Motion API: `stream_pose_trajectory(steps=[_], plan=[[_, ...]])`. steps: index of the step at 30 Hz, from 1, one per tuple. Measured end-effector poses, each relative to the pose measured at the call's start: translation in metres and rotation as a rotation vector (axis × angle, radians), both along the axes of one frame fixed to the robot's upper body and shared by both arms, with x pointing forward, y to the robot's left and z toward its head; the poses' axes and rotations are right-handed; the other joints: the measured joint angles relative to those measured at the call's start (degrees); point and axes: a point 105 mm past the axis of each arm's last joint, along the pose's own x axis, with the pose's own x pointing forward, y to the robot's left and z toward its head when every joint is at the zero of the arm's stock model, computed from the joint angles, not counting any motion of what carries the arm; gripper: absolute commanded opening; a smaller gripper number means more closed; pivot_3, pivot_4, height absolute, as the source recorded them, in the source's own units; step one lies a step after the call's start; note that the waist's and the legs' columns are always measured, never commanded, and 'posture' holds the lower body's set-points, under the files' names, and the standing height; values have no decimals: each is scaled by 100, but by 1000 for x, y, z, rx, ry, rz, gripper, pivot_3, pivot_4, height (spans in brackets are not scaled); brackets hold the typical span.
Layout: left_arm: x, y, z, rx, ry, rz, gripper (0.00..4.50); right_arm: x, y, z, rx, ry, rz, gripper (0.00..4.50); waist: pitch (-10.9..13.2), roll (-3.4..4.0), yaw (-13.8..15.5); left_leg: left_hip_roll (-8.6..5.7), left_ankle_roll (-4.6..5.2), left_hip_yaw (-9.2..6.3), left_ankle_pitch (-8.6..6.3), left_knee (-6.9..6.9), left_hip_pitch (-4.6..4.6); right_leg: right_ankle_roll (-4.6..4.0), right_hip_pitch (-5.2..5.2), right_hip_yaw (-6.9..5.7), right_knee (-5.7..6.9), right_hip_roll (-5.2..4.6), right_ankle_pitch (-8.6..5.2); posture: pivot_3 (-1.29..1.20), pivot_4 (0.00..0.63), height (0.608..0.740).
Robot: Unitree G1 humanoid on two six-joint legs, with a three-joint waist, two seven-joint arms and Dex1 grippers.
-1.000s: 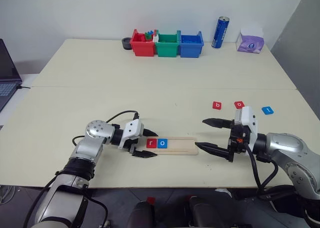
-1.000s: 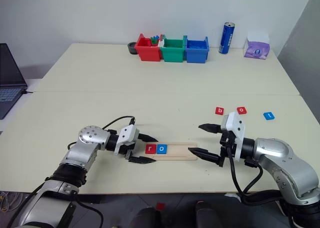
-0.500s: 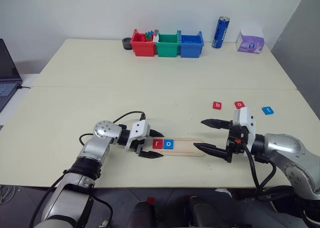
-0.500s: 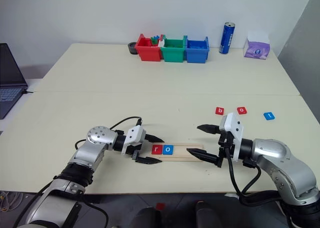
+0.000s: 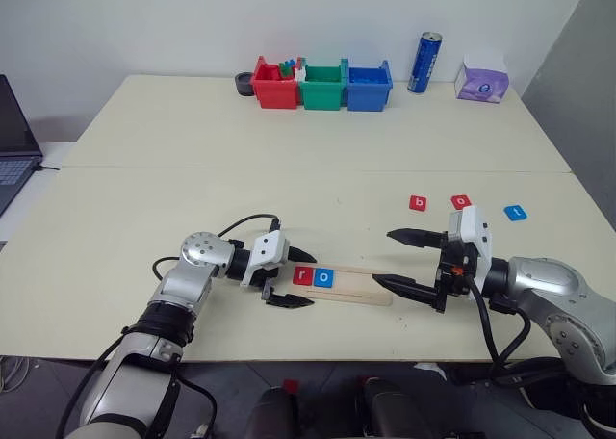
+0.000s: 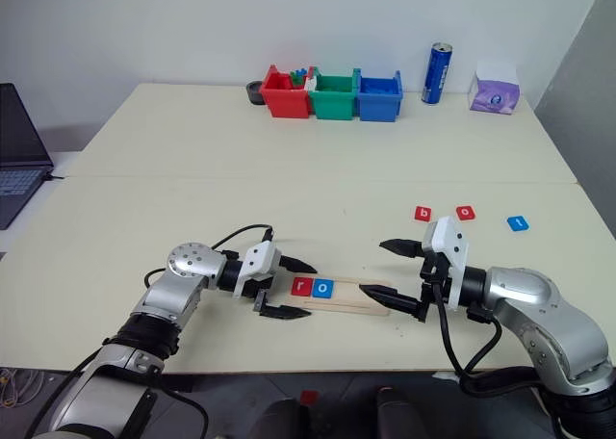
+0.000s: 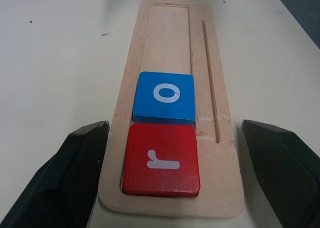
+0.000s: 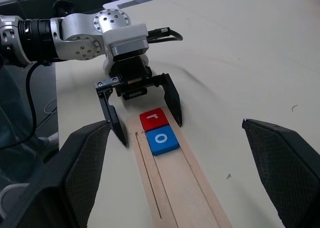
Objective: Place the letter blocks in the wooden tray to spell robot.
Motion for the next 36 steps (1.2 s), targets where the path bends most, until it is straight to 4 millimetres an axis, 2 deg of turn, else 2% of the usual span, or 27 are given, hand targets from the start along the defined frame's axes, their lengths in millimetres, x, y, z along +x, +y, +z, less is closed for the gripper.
stream_pose_trajectory(steps=[25,36], plan=[[-8,6,10,25,64,-32,4446,-1,0,0,2,-3,3,4500,0,0,-1,1,0,0,0,0,-1,0,0,0,0,1,0,0,150,740],[-3,0,59,-32,-33,-54,4446,-1,0,-1,-2,2,5,4500,0,0,-5,2,0,0,0,0,0,0,0,2,-2,2,0,0,150,740]])
